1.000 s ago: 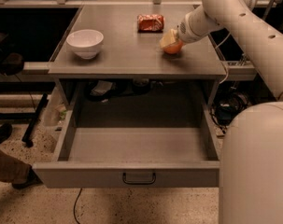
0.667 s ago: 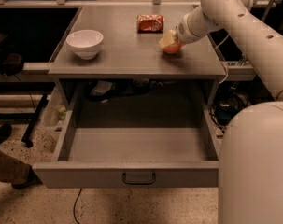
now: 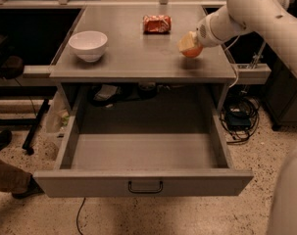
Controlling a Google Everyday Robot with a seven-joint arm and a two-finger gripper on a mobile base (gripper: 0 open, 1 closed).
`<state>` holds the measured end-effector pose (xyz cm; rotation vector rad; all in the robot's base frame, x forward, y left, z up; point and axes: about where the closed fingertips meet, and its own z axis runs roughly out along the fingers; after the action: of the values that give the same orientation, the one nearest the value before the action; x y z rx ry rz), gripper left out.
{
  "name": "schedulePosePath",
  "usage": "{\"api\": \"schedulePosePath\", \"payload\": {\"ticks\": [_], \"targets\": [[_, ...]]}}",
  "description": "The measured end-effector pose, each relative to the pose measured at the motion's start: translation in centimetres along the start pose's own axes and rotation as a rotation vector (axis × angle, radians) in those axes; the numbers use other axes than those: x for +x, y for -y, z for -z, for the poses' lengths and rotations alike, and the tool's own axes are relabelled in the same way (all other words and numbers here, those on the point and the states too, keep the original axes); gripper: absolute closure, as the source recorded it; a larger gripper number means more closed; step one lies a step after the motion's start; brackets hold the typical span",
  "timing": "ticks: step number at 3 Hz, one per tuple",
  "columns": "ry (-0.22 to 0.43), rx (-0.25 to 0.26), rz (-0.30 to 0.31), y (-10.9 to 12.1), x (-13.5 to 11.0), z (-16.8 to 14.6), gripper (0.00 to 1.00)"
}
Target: Place orange into top drawer
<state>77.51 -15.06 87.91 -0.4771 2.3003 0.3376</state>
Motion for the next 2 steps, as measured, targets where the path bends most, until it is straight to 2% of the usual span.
{"api": "schedulePosePath", "payload": {"ticks": [1, 2], "targets": [[0.052, 0.03, -0.002, -0.5, 1.7, 5.4, 1.0], [0.053, 0.044, 0.016, -1.8, 4.7, 9.8, 1.0]]}}
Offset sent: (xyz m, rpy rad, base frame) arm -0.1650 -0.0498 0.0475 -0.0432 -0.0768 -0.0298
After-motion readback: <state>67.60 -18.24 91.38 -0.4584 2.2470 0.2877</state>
